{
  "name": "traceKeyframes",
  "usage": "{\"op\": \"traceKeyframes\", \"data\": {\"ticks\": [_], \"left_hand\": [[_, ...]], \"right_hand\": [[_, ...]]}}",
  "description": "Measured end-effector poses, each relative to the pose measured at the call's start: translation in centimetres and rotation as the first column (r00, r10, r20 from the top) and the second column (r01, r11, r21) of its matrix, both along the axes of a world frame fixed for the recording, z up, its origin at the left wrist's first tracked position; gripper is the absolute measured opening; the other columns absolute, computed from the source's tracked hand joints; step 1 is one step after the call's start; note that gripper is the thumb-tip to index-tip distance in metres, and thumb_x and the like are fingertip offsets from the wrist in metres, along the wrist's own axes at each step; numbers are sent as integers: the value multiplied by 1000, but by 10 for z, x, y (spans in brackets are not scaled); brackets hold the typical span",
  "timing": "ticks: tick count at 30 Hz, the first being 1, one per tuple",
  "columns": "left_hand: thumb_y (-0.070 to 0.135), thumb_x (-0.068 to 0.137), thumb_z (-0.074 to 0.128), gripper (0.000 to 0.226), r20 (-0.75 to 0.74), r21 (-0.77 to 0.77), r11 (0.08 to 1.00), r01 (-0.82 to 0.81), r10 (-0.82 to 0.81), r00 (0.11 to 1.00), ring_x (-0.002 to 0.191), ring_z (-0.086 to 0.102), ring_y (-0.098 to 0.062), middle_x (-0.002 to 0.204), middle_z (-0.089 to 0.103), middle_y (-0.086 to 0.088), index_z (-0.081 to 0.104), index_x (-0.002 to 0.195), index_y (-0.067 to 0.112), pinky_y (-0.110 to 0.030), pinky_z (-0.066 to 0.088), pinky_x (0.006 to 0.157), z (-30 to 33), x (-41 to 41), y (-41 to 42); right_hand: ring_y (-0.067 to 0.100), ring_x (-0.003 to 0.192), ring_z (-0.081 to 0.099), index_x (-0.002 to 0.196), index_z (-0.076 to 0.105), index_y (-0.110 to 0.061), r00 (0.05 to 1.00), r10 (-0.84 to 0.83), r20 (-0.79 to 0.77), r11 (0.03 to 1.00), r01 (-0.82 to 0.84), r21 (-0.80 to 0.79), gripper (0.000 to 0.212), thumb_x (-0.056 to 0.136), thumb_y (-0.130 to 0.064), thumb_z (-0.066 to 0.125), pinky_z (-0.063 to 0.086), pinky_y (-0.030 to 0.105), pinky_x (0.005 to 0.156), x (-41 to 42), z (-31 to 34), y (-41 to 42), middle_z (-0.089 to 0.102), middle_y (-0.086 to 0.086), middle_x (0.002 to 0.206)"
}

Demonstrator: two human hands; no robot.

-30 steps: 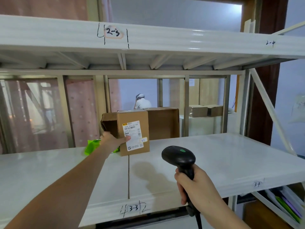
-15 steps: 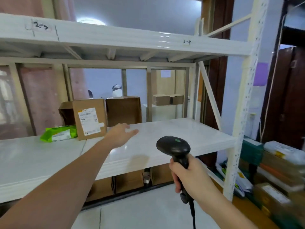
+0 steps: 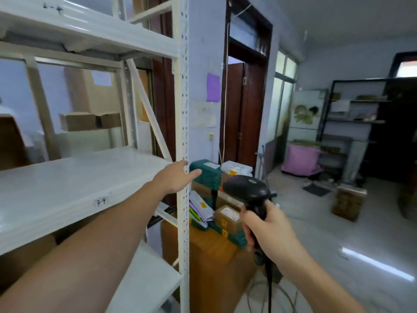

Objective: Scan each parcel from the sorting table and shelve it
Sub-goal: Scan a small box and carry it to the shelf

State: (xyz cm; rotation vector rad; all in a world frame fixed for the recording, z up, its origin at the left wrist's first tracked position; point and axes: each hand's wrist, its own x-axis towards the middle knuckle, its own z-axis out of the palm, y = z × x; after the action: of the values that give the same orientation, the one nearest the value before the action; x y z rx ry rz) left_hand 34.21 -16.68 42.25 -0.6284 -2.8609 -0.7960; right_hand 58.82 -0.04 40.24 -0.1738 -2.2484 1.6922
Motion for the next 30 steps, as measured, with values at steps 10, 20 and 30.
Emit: {"op": "traceKeyframes", "data": {"ticks": [10,20,30], "left_hand": [[72,95,49,85,51,-95,975,198,-194,980,143,46,-28,162,42,-8,36,159,18,-41,39,113,-40,-66,125],[72,95,48,85,144,-160,949,271,-249,958,142,48,-28,161,44,-7,37,158,17,-47,43,114,-97,-159,207],[75,94,46,87,236,-186,965,183,-137,962,142,48,-29,161,43,-8,35,159,18,-48,43,114,-161,-254,283]], "right_hand": [[20,53,54,99,60,-16,973,-210,92,976,214,-43,9,93,-10,58,49,40,60,-33,-26,55,58,6,64],[14,58,55,99,60,-15,955,-277,105,959,282,-32,7,93,-13,60,51,34,60,-113,-46,112,59,4,69],[16,49,55,95,57,-19,974,-180,136,982,185,-29,5,93,-15,58,51,37,54,-226,-76,214,56,2,61]]}}
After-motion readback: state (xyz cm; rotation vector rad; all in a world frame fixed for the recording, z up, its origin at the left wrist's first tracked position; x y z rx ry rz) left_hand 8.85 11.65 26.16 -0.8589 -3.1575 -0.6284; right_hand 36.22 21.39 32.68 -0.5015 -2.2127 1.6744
